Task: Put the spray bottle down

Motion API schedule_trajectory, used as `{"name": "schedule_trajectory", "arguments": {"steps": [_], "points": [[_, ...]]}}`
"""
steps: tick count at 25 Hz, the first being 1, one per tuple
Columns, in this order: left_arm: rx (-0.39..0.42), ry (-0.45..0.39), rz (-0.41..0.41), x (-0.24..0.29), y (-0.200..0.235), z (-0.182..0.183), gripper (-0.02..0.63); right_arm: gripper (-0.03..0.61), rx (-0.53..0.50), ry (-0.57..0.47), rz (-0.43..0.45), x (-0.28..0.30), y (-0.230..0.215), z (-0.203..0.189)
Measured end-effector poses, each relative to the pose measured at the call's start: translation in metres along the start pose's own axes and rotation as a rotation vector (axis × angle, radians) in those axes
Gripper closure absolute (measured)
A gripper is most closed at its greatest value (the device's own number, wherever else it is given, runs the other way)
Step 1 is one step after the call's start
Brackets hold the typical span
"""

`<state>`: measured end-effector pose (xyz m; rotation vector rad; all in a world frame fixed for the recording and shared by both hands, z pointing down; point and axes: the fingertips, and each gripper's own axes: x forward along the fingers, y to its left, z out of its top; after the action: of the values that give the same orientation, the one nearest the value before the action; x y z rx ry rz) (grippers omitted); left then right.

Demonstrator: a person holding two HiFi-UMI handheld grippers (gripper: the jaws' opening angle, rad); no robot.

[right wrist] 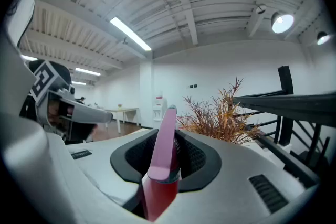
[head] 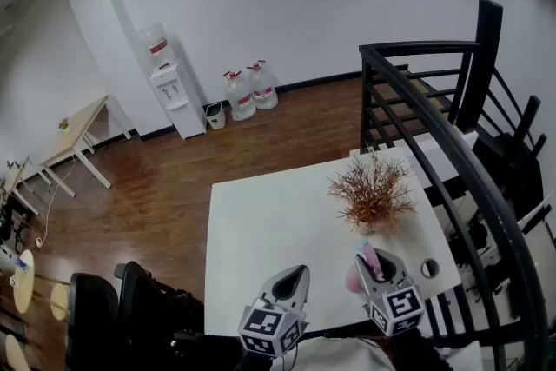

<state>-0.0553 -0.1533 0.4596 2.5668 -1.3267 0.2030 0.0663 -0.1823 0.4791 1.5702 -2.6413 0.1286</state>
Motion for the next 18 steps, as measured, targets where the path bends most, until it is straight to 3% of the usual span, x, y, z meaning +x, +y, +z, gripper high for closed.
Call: {"name": "schedule_trajectory", "arguments": {"steps": [7,18], "points": [[0.000,0.008,0.007,-0.004,0.005,0.001,0.622,0.509,-0.108,0.078,-0.101,0.013,-0.024,-0.022],[-0.005,0.019,0.020,-0.007,0.008,-0.002,0.622,0.506,-0.070,0.071,-0.137,0.034,-0.039,-0.033]]}}
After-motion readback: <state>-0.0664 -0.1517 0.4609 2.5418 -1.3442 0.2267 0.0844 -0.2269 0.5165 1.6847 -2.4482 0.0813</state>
